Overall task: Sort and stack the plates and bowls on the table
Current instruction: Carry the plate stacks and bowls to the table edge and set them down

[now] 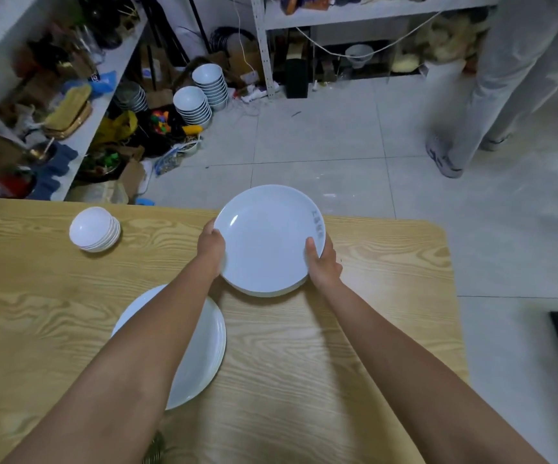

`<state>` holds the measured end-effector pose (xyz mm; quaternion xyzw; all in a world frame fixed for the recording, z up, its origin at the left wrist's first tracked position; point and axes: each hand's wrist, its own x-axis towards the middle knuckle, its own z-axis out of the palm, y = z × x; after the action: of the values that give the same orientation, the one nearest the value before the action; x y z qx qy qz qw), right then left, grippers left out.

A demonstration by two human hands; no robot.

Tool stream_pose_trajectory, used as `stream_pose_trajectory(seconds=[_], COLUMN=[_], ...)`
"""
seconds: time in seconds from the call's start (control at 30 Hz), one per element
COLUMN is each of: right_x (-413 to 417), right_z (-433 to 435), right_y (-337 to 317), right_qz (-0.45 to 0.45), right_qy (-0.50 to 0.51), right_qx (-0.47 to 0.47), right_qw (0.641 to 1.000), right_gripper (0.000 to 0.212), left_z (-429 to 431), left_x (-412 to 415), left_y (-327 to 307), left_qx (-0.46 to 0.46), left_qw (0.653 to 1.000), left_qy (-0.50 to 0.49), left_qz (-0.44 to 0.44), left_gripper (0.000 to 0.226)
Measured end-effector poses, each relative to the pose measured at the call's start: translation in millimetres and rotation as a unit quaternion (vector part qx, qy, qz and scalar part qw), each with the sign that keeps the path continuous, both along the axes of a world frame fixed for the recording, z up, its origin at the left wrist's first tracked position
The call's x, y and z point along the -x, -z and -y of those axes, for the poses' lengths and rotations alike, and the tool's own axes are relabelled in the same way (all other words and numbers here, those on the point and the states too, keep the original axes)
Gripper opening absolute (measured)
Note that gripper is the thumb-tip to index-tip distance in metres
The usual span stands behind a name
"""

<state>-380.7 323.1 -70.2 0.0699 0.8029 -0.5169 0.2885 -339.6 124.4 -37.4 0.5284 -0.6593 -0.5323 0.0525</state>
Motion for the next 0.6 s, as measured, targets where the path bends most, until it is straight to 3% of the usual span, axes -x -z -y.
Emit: stream_pose_trajectory(seconds=[0.13,0.37,0.6], right_x=[4,2,-31], right_z=[1,-24,-71], right_y=[-2,-20,-28], right_qz=[0.014,0.061,0.048], right_qy=[0.024,0.073,0.105], right_qx=[0.004,0.118,0.1], right_qw=[1.0,0.988,0.988], right_gripper=[0.047,0.046,0.041], left_z=[-6,-42,-88], left_x=[-8,-28,-64], left_y=[-1,-11,-21], left_qx=[-0.02,-0.044,-0.079], left_qw=[0.999,0.996,0.997], left_qy=[-0.024,-0.072,-0.014], left_qz=[-0.024,-0.036,-0.009], left_gripper=[0.048,0.048,0.045])
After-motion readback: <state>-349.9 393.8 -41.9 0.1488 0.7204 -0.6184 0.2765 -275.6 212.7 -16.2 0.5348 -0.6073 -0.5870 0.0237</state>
